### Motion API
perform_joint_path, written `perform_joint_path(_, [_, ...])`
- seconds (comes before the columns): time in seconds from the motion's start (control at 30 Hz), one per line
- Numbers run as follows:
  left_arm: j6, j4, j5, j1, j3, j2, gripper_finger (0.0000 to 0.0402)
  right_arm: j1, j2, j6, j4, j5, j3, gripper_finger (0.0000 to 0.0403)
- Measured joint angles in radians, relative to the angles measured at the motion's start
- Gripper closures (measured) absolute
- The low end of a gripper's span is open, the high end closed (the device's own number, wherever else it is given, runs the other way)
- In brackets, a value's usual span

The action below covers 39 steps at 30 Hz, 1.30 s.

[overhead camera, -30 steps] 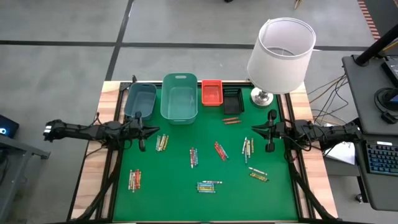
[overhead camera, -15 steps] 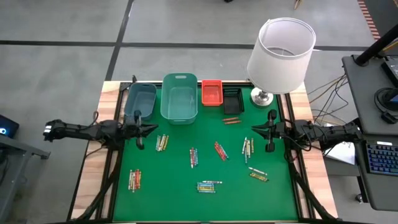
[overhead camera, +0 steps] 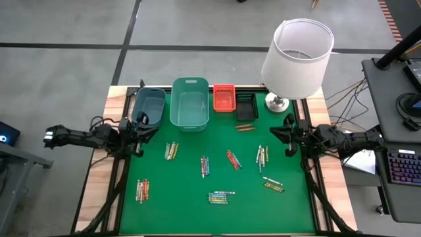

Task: Sort crayons
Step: Put the blue crayon into the orange bin

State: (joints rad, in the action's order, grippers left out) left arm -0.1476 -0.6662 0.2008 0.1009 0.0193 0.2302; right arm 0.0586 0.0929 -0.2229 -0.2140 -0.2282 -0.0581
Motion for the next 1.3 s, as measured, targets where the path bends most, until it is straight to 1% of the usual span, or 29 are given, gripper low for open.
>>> perform_joint_path(0.13, [0.017, -0.02, 0.0, 0.0, 0.0, 0.008, 0.0402, 0.0, 0.094, 0.027, -0.094, 0.011, -0.033, 0.0374])
perform_joint_path(0.4, [0.009, -0.059, 0.001, 0.0, 0.0, 0.008, 0.0402, 0.0, 0.395, 0.02, -0.08, 0.029, -0.167, 0.0374])
perform_joint_path(0.47, [0.008, -0.07, 0.001, 0.0, 0.0, 0.008, 0.0402, 0.002, 0.465, -0.001, -0.035, 0.03, -0.211, 0.0374])
perform_joint_path(0.57, [-0.002, -0.068, 0.001, 0.0, 0.0, 0.011, 0.0402, 0.002, 0.551, -0.046, 0.083, 0.045, -0.284, 0.0374])
perform_joint_path(0.67, [-0.034, -0.067, 0.001, 0.0, 0.0, 0.02, 0.0402, 0.005, 0.626, -0.112, 0.243, 0.055, -0.362, 0.0374])
perform_joint_path(0.73, [-0.049, -0.068, 0.0, 0.0, 0.0, 0.029, 0.0402, 0.013, 0.67, -0.157, 0.34, 0.055, -0.407, 0.0374])
perform_joint_path(0.9, [-0.053, -0.066, 0.0, 0.0, 0.0, 0.059, 0.0402, 0.053, 0.762, -0.27, 0.491, 0.055, -0.493, 0.0374])
perform_joint_path(1.03, [-0.052, -0.066, 0.0, 0.0, 0.0, 0.083, 0.0402, 0.097, 0.812, -0.363, 0.53, 0.056, -0.543, 0.0374])
perform_joint_path(1.1, [-0.053, -0.068, 0.001, 0.0, 0.0, 0.093, 0.0402, 0.114, 0.837, -0.408, 0.546, 0.073, -0.561, 0.0374])
perform_joint_path(1.2, [-0.053, -0.068, 0.0, 0.0, 0.0, 0.102, 0.0402, 0.13, 0.872, -0.44, 0.55, 0.106, -0.584, 0.0374])
perform_joint_path(1.3, [-0.066, -0.073, 0.0, 0.0, 0.0, 0.106, 0.0402, 0.134, 0.905, -0.474, 0.548, 0.109, -0.613, 0.0374])
